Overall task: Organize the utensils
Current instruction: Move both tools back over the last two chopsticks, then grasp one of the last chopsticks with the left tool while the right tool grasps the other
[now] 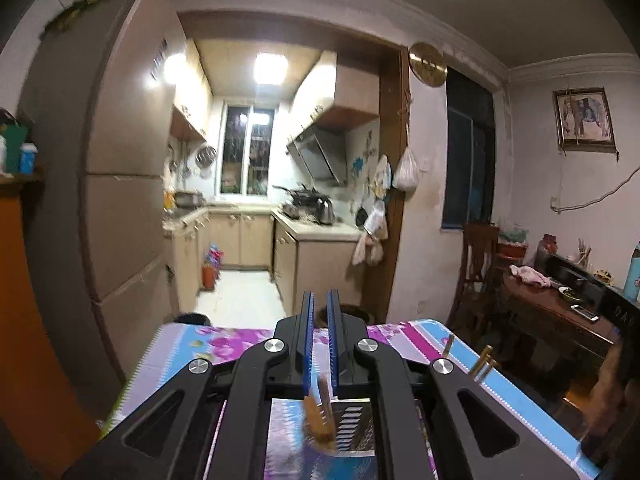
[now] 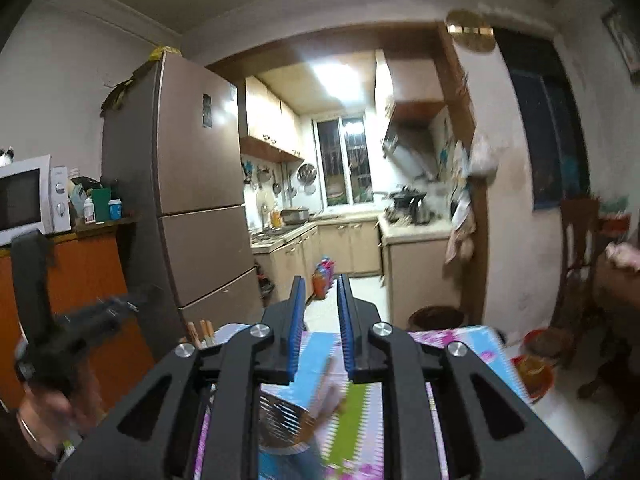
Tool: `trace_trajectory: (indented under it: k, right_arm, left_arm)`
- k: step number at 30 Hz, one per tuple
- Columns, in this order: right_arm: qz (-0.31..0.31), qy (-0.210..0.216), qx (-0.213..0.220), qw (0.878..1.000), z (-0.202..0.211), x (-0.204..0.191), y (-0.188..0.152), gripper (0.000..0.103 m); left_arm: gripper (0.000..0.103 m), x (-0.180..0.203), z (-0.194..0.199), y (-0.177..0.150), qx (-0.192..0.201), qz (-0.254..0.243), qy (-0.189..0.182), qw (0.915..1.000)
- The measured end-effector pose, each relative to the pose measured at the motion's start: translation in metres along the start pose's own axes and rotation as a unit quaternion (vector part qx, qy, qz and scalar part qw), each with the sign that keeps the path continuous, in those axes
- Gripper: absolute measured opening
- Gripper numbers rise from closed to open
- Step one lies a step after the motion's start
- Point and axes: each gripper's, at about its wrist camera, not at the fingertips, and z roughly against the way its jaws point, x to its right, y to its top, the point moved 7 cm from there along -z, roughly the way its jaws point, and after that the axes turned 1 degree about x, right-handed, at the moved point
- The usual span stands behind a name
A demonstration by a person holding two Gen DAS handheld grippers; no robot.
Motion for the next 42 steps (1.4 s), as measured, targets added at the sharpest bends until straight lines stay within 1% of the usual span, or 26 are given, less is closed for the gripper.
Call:
trace_trajectory:
  k: [1, 2, 4, 7, 9, 10, 11, 12, 13, 14, 16, 18, 19, 20, 22, 23, 25, 27, 29, 32, 35, 36, 37, 38, 39, 42]
  right_arm:
    - [0.007, -0.007, 0.0, 1.0, 0.011, 0.005, 0.0, 0.015]
    - [0.022, -0.016, 0.002, 1.0, 0.032, 0.011, -0.001, 0.016]
    - [0.038, -0.03, -0.004, 0.999, 0.059, 0.02, -0.009, 0.025]
    - [0.065, -0.04, -0.031, 0.997, 0.099, 0.025, -0.038, 0.025]
    - [0.074, -0.031, -0.066, 0.995, 0.12, 0.02, -0.069, 0.025]
    - [0.074, -0.018, -0.088, 0.993, 0.129, 0.014, -0.089, 0.025]
    - [0.074, -0.009, -0.1, 0.992, 0.133, 0.008, -0.1, 0.025]
    - [0.074, 0.011, -0.126, 0.989, 0.14, -0.004, -0.123, 0.025]
    - [0.073, 0.028, -0.144, 0.986, 0.146, -0.014, -0.141, 0.025]
    - [0.068, 0.055, -0.167, 0.982, 0.154, -0.029, -0.166, 0.025]
    - [0.06, 0.094, -0.197, 0.974, 0.165, -0.051, -0.2, 0.025]
    - [0.052, 0.131, -0.227, 0.964, 0.174, -0.077, -0.239, 0.025]
    - [0.05, 0.141, -0.235, 0.961, 0.176, -0.086, -0.249, 0.025]
    - [0.047, 0.154, -0.244, 0.956, 0.177, -0.098, -0.265, 0.025]
    - [0.051, 0.164, -0.253, 0.952, 0.181, -0.11, -0.284, 0.025]
    - [0.055, 0.171, -0.255, 0.95, 0.182, -0.116, -0.291, 0.027]
    - [0.067, 0.172, -0.262, 0.947, 0.178, -0.123, -0.306, 0.033]
    - [0.071, 0.173, -0.263, 0.947, 0.177, -0.127, -0.312, 0.034]
    - [0.077, 0.167, -0.259, 0.948, 0.175, -0.128, -0.312, 0.034]
    - [0.081, 0.17, -0.258, 0.948, 0.166, -0.131, -0.314, 0.034]
    - [0.108, 0.156, -0.264, 0.946, 0.161, -0.133, -0.325, 0.033]
    - [0.109, 0.155, -0.258, 0.947, 0.164, -0.131, -0.325, 0.028]
    - [0.107, 0.155, -0.259, 0.947, 0.164, -0.13, -0.325, 0.015]
    - [0.102, 0.15, -0.261, 0.948, 0.164, -0.126, -0.324, 0.01]
    - [0.099, 0.142, -0.261, 0.95, 0.163, -0.121, -0.323, 0.007]
    - [0.071, 0.121, -0.261, 0.955, 0.161, -0.1, -0.322, 0.006]
  left_arm:
    - [0.008, -0.001, 0.015, 0.001, 0.002, -0.01, 0.007, 0.9999]
    - [0.008, -0.002, 0.031, -0.001, 0.003, -0.022, 0.015, 0.9996]
    - [0.008, -0.002, 0.065, -0.012, -0.005, -0.052, 0.029, 0.9982]
    - [0.008, 0.008, 0.104, -0.045, -0.047, -0.083, 0.018, 0.9952]
    - [0.008, 0.017, 0.128, -0.073, -0.079, -0.101, 0.005, 0.9918]
    - [0.008, 0.023, 0.141, -0.093, -0.1, -0.105, -0.011, 0.9894]
    - [0.008, 0.029, 0.151, -0.11, -0.12, -0.106, -0.026, 0.9868]
    - [0.008, 0.039, 0.164, -0.135, -0.147, -0.108, -0.048, 0.9821]
    - [0.008, 0.046, 0.172, -0.151, -0.162, -0.111, -0.062, 0.9786]
    - [0.008, 0.053, 0.181, -0.168, -0.176, -0.114, -0.076, 0.9748]
    - [0.008, 0.069, 0.198, -0.203, -0.2, -0.119, -0.102, 0.9673]
    - [0.008, 0.081, 0.212, -0.233, -0.226, -0.102, -0.135, 0.9593]
    - [0.008, 0.086, 0.218, -0.248, -0.24, -0.092, -0.148, 0.9552]
    - [0.008, 0.091, 0.222, -0.258, -0.247, -0.085, -0.156, 0.9527]
    - [0.008, 0.099, 0.227, -0.278, -0.259, -0.076, -0.167, 0.9483]
    - [0.008, 0.102, 0.227, -0.282, -0.263, -0.076, -0.17, 0.9466]
    - [0.008, 0.103, 0.226, -0.293, -0.265, -0.081, -0.169, 0.9459]
    - [0.01, 0.104, 0.221, -0.302, -0.267, -0.082, -0.16, 0.9469]
    - [0.011, 0.101, 0.22, -0.308, -0.274, -0.063, -0.161, 0.9462]
    - [0.011, 0.099, 0.218, -0.31, -0.271, -0.063, -0.153, 0.9482]
    - [0.011, 0.099, 0.217, -0.31, -0.272, -0.059, -0.152, 0.9484]
    - [0.011, 0.1, 0.217, -0.31, -0.273, -0.058, -0.153, 0.948]
    - [0.011, 0.101, 0.218, -0.31, -0.272, -0.059, -0.155, 0.9477]
    - [0.011, 0.104, 0.218, -0.31, -0.271, -0.062, -0.158, 0.9475]
    - [0.011, 0.107, 0.22, -0.309, -0.268, -0.066, -0.163, 0.9472]
    - [0.011, 0.113, 0.219, -0.312, -0.268, -0.073, -0.164, 0.9466]
